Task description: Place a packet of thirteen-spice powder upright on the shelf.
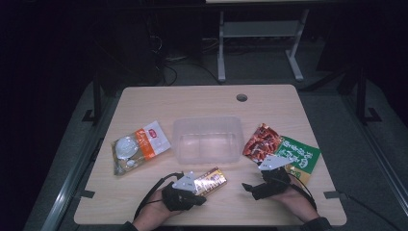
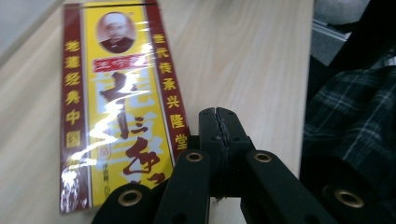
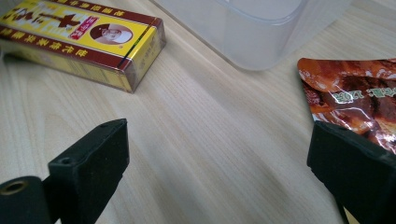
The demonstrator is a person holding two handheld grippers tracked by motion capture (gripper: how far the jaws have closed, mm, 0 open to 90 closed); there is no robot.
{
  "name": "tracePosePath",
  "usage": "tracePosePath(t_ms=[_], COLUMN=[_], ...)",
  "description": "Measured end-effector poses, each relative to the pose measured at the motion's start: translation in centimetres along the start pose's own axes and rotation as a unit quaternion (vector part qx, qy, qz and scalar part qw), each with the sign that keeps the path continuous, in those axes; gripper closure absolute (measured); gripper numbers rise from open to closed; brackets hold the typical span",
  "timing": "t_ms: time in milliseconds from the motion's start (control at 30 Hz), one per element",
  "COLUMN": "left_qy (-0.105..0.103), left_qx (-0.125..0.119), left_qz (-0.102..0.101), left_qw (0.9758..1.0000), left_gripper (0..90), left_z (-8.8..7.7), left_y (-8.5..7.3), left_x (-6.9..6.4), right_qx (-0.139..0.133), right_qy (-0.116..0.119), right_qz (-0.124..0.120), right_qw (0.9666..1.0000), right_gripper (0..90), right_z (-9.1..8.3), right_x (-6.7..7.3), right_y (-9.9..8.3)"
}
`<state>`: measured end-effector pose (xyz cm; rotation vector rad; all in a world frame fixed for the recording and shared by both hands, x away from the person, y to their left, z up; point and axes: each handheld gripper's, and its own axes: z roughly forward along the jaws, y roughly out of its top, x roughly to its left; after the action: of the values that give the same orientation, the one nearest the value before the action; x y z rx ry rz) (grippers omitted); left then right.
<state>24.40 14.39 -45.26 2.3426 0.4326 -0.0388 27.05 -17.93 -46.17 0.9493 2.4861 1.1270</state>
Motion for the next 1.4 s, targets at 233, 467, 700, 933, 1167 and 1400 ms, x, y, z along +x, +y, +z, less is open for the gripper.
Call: tracePosePath(t_ms=[233,467,700,933,1167,1400], left_qy=[0.038,0.034,0.028,0.03,0.014,0.012], left_qx=[0.002,-0.011,-0.033,-0.037,-0.023,0.003], left_qz=[-0.004,-0.015,0.012,0.036,0.042,0.048], left_qw=[0.9993,0.9992,0.999,0.9982,0.9988,0.9988], left_gripper=[89.6,88.4,62.3,38.3,24.4,17.8], left_z=[-1.5,-2.5,-4.2,-4.8,-3.6,-2.2], left_y=[-0.6,-1.1,-0.6,-0.9,-1.2,-1.2], left_x=[1.3,2.3,2.9,5.2,6.3,6.4], right_qx=[0.0,0.0,-0.002,-0.002,0.001,0.002], right_qy=[0.0,0.002,0.003,0.005,0.004,0.004], right_qz=[-0.005,-0.003,-0.008,-0.007,-0.006,-0.006], right_qw=[1.0,1.0,1.0,1.0,1.0,1.0], right_gripper=[5.3,5.3,5.2,5.3,5.2,5.3], right_z=[-0.1,0.0,0.0,0.1,0.2,0.2], right_x=[0.1,0.0,0.0,0.0,0.2,0.2], right_y=[0.0,0.0,0.0,0.0,0.0,0.0])
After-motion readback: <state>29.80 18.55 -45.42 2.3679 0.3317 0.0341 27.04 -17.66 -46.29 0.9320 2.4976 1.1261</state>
